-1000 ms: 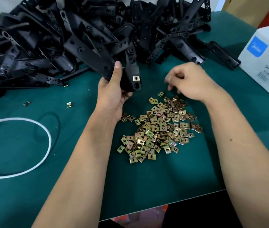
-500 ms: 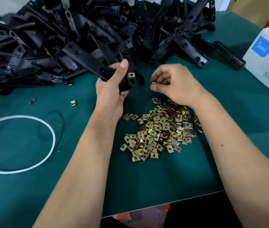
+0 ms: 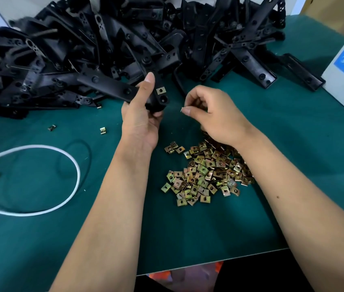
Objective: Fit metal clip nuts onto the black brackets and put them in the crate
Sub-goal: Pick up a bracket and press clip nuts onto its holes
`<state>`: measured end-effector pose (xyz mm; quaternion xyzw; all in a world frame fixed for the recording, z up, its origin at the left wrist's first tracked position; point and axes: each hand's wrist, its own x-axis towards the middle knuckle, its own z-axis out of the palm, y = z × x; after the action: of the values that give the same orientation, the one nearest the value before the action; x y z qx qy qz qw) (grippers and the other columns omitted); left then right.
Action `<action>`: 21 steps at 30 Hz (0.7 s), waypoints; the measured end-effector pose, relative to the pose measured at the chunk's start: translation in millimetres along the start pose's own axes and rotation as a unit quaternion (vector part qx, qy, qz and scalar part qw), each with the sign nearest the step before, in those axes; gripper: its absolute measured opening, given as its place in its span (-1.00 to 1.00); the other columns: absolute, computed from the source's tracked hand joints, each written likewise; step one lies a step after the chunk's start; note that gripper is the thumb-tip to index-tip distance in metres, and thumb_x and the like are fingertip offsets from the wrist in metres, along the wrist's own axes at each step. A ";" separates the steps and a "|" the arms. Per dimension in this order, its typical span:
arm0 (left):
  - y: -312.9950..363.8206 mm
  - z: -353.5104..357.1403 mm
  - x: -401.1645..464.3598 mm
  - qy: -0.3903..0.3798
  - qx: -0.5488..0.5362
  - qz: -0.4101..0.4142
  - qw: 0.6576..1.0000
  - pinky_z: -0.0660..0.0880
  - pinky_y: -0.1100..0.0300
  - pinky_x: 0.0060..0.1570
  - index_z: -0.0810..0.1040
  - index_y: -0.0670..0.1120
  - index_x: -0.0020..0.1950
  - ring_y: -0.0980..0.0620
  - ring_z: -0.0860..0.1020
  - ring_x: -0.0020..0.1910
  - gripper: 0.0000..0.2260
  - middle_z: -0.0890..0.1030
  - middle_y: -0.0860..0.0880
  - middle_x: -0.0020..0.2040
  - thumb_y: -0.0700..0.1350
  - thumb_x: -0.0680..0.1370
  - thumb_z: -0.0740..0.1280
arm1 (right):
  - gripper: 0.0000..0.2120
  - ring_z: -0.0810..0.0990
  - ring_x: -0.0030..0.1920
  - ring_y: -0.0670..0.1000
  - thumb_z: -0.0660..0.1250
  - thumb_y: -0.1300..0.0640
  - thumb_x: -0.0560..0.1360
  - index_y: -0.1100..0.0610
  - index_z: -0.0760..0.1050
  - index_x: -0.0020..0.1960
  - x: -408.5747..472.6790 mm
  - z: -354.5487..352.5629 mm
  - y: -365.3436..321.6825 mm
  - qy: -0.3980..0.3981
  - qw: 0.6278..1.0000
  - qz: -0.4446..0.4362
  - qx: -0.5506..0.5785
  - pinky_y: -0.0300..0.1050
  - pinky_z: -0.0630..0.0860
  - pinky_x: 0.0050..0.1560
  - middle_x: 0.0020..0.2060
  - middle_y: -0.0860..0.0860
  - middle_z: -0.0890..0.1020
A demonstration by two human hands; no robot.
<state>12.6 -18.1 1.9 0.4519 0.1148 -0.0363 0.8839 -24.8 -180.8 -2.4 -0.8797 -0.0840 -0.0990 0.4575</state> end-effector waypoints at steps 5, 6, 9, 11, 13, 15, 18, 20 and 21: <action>0.6 0.6 -0.4 0.000 0.007 -0.005 1.000 0.41 0.24 -0.46 0.46 -0.20 0.45 0.09 0.54 -0.40 -0.34 0.61 -0.02 -0.22 -0.02 0.44 0.60 | -0.94 0.52 -0.42 0.04 0.32 0.26 0.65 0.22 0.51 -0.01 -1.4 1.5 -4.4 -0.010 0.990 0.043 0.137 -0.15 0.41 -0.53 -0.33 0.10 0.68; 0.7 0.6 -0.7 0.000 0.004 -0.005 1.000 0.41 0.24 -0.46 0.46 -0.20 0.44 0.08 0.55 -0.40 -0.35 0.61 -0.02 -0.21 -0.03 0.44 0.60 | -0.94 0.55 -0.42 0.06 0.31 0.28 0.65 0.23 0.52 0.00 -1.2 2.2 -5.3 -0.019 0.988 0.045 0.144 -0.14 0.42 -0.52 -0.32 0.12 0.69; 0.2 0.8 -1.2 0.002 -0.003 -0.005 1.000 0.42 0.25 -0.47 0.46 -0.20 0.44 0.08 0.57 -0.41 -0.35 0.62 -0.03 -0.21 -0.04 0.44 0.60 | -0.92 0.59 -0.42 0.06 0.29 0.31 0.65 0.27 0.55 0.02 -1.2 3.5 -5.9 -0.032 0.983 0.060 0.171 -0.17 0.46 -0.49 -0.28 0.17 0.71; 0.3 0.7 -1.6 0.004 -0.001 -0.006 1.000 0.41 0.25 -0.47 0.46 -0.20 0.44 0.08 0.56 -0.41 -0.35 0.62 -0.03 -0.22 -0.04 0.44 0.60 | -0.91 0.59 -0.42 0.06 0.29 0.32 0.65 0.27 0.57 0.02 -1.4 3.2 -5.5 -0.029 0.981 0.061 0.182 -0.18 0.47 -0.49 -0.29 0.18 0.70; 0.7 0.5 -1.9 0.001 0.005 -0.007 1.000 0.40 0.25 -0.47 0.45 -0.21 0.45 0.08 0.56 -0.42 -0.35 0.62 -0.02 -0.24 -0.03 0.45 0.59 | -0.89 0.59 -0.44 0.06 0.29 0.30 0.66 0.25 0.58 0.01 -1.5 3.0 -5.2 -0.020 0.981 0.057 0.184 -0.18 0.47 -0.50 -0.31 0.14 0.70; 1.0 0.9 -2.2 -0.001 0.012 -0.006 1.000 0.40 0.26 -0.47 0.45 -0.21 0.46 0.09 0.56 -0.41 -0.34 0.61 -0.01 -0.25 -0.03 0.45 0.59 | -0.89 0.59 -0.46 0.08 0.30 0.26 0.66 0.22 0.57 0.00 -1.3 3.2 -5.0 -0.011 0.983 0.054 0.173 -0.16 0.44 -0.54 -0.33 0.13 0.69; 0.6 1.2 -2.2 0.000 0.022 -0.007 1.000 0.42 0.26 -0.45 0.46 -0.19 0.45 0.10 0.56 -0.41 -0.35 0.62 0.01 -0.26 -0.01 0.44 0.59 | -0.87 0.57 -0.52 0.05 0.30 0.17 0.67 0.15 0.54 -0.05 -1.7 6.1 -3.9 -0.007 0.992 0.052 0.113 -0.19 0.39 -0.60 -0.38 0.09 0.67; 0.4 1.1 -1.6 0.002 0.026 -0.008 1.000 0.43 0.26 -0.44 0.46 -0.18 0.44 0.10 0.57 -0.41 -0.35 0.62 0.01 -0.25 0.00 0.44 0.59 | -0.85 0.55 -0.55 -0.02 0.31 0.12 0.67 0.12 0.52 -0.07 -2.1 8.1 -2.2 -0.007 0.997 0.041 0.071 -0.24 0.39 -0.56 -0.42 0.04 0.67; 0.3 0.9 -1.2 0.001 0.029 -0.008 1.000 0.44 0.26 -0.44 0.46 -0.18 0.44 0.10 0.57 -0.40 -0.35 0.62 0.01 -0.25 0.00 0.44 0.59 | -0.84 0.54 -0.54 -0.06 0.33 0.11 0.66 0.12 0.53 -0.08 -2.0 8.5 -0.7 -0.002 0.998 0.032 0.053 -0.26 0.40 -0.51 -0.42 0.01 0.66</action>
<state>11.7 -18.7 2.9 0.4762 0.1181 -0.0466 0.8701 -26.1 -173.6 -7.1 -0.8566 -0.0620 -0.0783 0.5061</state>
